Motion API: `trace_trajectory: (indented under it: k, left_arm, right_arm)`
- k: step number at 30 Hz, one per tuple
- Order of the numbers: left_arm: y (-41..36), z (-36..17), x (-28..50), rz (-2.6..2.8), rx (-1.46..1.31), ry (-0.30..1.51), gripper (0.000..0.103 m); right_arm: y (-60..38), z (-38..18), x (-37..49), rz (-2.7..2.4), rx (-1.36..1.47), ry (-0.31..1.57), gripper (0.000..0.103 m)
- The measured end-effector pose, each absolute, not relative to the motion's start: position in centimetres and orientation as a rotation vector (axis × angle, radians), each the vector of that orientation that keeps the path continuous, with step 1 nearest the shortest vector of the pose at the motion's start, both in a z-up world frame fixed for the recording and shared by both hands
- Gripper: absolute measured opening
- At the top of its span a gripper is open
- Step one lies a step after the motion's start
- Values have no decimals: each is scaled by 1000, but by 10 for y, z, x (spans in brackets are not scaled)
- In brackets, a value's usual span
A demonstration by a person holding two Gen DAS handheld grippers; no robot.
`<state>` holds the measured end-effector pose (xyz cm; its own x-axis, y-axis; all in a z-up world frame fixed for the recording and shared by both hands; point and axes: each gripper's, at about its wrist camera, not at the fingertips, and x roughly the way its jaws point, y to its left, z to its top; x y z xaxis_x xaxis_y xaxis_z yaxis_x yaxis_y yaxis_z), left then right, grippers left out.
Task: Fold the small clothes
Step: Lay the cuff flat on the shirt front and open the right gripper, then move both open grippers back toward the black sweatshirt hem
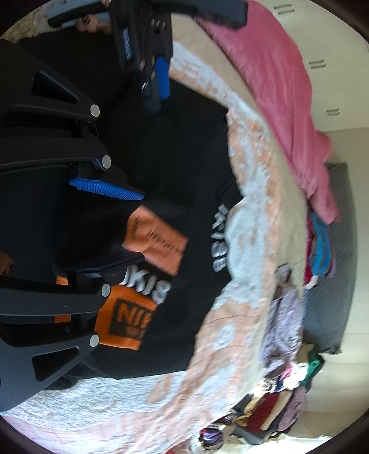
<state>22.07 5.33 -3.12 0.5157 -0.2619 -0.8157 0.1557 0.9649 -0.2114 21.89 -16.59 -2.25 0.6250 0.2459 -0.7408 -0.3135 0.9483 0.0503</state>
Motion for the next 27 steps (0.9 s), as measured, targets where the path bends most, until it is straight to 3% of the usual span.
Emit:
trace_trajectory:
  k: [7, 19, 27]
  left_arm:
    - [51, -32, 219, -251, -99, 995, 35]
    - [53, -30, 218, -251, -117, 994, 35]
    - [51, -10, 207, -252, -113, 930, 41]
  right_arm:
    - [-181, -43, 221, 282, -47, 863, 35]
    - [-185, -25, 209, 302, 33, 824, 46]
    - [-191, -14, 199, 301, 83, 791, 61]
